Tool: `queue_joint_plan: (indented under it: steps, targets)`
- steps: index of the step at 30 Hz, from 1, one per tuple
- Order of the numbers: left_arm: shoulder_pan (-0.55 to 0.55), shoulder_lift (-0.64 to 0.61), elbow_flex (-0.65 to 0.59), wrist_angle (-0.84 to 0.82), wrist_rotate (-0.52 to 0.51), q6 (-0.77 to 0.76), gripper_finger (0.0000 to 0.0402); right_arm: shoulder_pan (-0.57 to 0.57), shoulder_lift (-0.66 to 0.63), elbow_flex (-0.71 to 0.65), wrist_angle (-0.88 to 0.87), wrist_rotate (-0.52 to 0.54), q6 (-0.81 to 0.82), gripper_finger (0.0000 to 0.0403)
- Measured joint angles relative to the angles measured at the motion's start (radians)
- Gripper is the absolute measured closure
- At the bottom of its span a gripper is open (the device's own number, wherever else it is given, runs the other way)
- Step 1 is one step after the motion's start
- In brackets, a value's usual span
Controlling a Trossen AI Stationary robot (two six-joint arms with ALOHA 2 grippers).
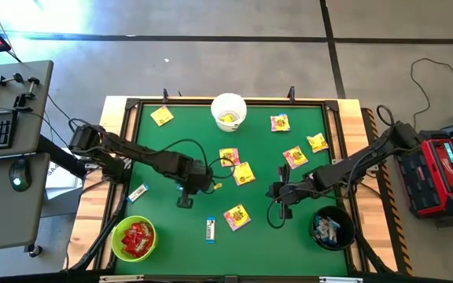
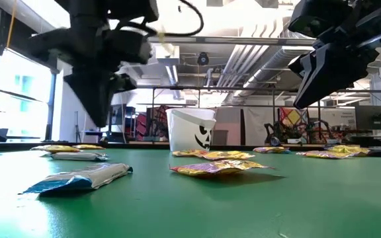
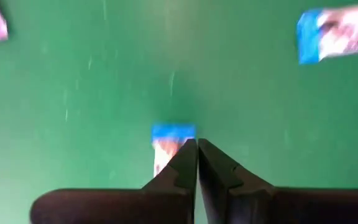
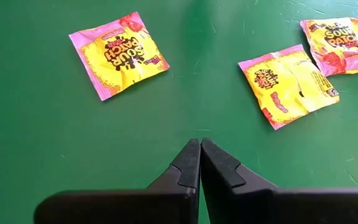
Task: Sort candy by brand, put in halloween buckets
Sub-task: Put the white candy into the black bucket
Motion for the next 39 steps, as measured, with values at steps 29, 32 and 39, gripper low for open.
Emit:
queue_joint_plan:
  steps: [29, 32, 39]
  targets:
    - [-0.057, 0.0, -0.002, -0.244, -0.174, -0.083, 0.0194, 0.046, 0.0, 0.0, 0.003, 0.034, 0.009, 0.0402]
    - [-0.057, 0.0, -0.006, -0.233, -0.173, -0.08, 0.0194, 0.046, 0.0, 0.0, 0.01, 0.046, -0.001, 0.0402]
    - [-0.063, 0.0, -0.084, -0.151, -0.169, -0.082, 0.0194, 0.046, 0.0, 0.0, 0.038, 0.05, -0.018, 0.0402]
